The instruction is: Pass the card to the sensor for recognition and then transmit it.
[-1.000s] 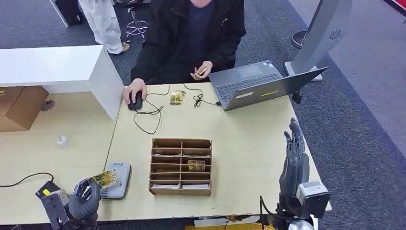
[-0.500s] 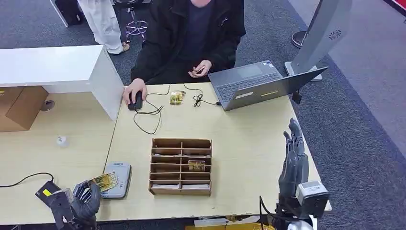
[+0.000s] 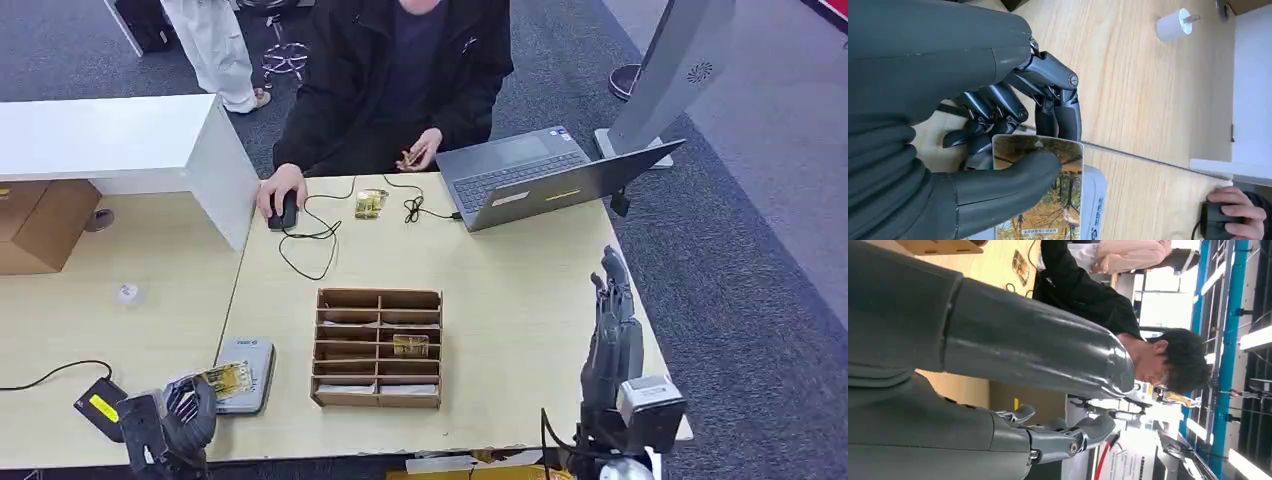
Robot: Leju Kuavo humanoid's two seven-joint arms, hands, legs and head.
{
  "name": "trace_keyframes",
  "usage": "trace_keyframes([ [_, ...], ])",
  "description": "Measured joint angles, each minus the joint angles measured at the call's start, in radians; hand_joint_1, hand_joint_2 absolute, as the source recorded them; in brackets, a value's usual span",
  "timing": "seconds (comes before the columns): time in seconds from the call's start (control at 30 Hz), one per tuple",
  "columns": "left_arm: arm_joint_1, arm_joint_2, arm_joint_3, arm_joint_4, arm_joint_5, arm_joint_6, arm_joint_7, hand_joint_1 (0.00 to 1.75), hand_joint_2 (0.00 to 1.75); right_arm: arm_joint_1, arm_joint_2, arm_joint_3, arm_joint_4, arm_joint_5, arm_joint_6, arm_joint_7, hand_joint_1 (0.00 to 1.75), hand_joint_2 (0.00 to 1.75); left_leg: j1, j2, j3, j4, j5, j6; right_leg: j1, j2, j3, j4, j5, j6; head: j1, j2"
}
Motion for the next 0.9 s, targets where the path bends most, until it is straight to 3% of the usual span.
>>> trace_keyframes([
  [0.67, -0.015, 0.021, -0.013, 0.038, -0.036, 0.039, 0.03, 1.75, 1.75, -0.006, 0.0, 0.002, 0.008, 0.002, 0.002, 0.004, 0.0, 0.0, 0.0, 0.0, 0.001, 0.0, 0.0, 0.0, 0.0, 0.0, 0.001, 0.0, 0.0, 0.0, 0.0, 0.0],
  [0.9, -0.015, 0.021, -0.013, 0.039, 0.002, -0.003, 0.026, 1.75, 1.75, -0.006, 0.0, 0.002, 0.008, 0.003, 0.001, 0.002, 0.0, 0.0, 0.0, 0.0, 0.001, 0.0, 0.0, 0.0, 0.0, 0.0, 0.001, 0.0, 0.0, 0.0, 0.0, 0.0],
])
